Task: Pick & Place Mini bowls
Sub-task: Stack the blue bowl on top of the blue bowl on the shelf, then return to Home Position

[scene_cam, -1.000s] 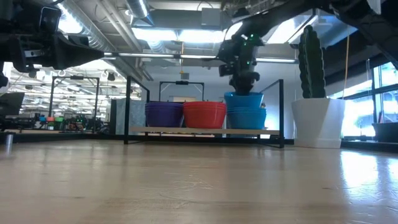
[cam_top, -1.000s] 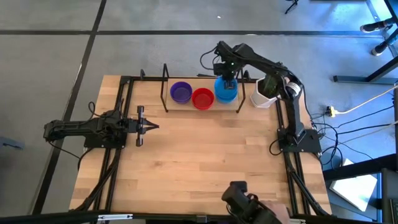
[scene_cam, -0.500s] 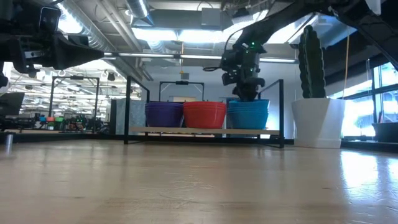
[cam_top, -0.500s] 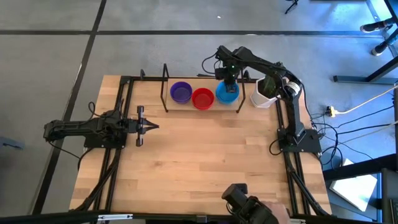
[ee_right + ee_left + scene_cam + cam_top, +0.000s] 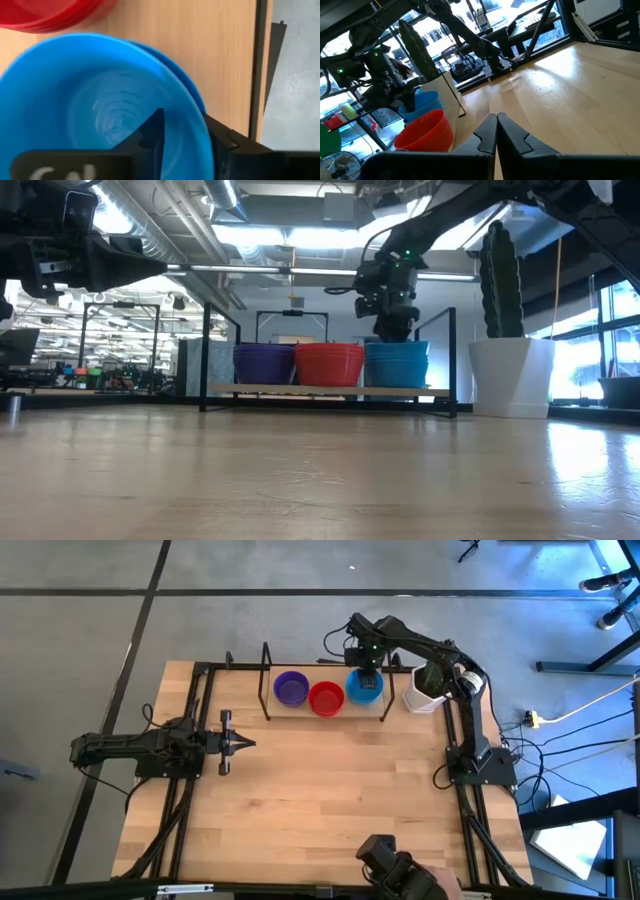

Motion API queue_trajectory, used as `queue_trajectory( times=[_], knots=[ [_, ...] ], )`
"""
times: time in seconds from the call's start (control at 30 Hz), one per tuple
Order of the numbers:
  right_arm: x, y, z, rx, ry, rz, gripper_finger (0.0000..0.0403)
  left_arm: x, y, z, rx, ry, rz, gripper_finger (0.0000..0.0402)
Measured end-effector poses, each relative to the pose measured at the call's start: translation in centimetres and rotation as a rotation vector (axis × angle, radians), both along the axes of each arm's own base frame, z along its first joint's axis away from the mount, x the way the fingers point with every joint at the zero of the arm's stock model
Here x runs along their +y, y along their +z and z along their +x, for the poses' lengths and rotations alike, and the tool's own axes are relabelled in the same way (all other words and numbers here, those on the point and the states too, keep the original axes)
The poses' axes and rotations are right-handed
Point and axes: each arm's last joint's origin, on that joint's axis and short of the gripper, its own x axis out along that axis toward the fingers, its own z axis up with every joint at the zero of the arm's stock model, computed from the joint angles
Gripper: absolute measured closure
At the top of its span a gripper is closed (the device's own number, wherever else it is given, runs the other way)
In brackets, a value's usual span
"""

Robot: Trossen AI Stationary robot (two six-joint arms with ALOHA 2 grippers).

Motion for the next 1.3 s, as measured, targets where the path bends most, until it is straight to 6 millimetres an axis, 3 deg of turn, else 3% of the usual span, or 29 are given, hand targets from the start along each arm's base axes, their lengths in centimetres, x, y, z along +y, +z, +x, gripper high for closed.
queue_trajectory(
  times=[0.53, 0.9, 1.1, 1.2, 1.3],
  knots=[
    [0.0, 0.5, 0.0, 0.008, -0.033, -0.009, 0.0216, 0.0, 0.0, 0.0, 0.000, 0.000, -0.008, 0.0396],
    [0.0, 4.5, 0.0, -0.032, -0.061, -0.055, 0.0176, 0.0, 0.0, 0.0, 0.000, 0.000, -0.010, 0.0399],
    [0.2, 6.7, 0.3, -0.093, -0.122, -0.075, 0.0178, 0.0, 0.0, 0.0, 0.000, 0.000, -0.010, 0.0394],
    [1.4, 8.1, 0.7, -0.205, -0.061, 0.041, 0.0191, 0.0, 0.0, 0.0, 0.000, 0.000, -0.010, 0.0395],
    [4.2, 10.8, 1.1, -0.414, 0.139, 0.196, 0.0216, 0.0, 0.0, 0.0, 0.001, 0.000, 0.007, 0.0399]
  ],
)
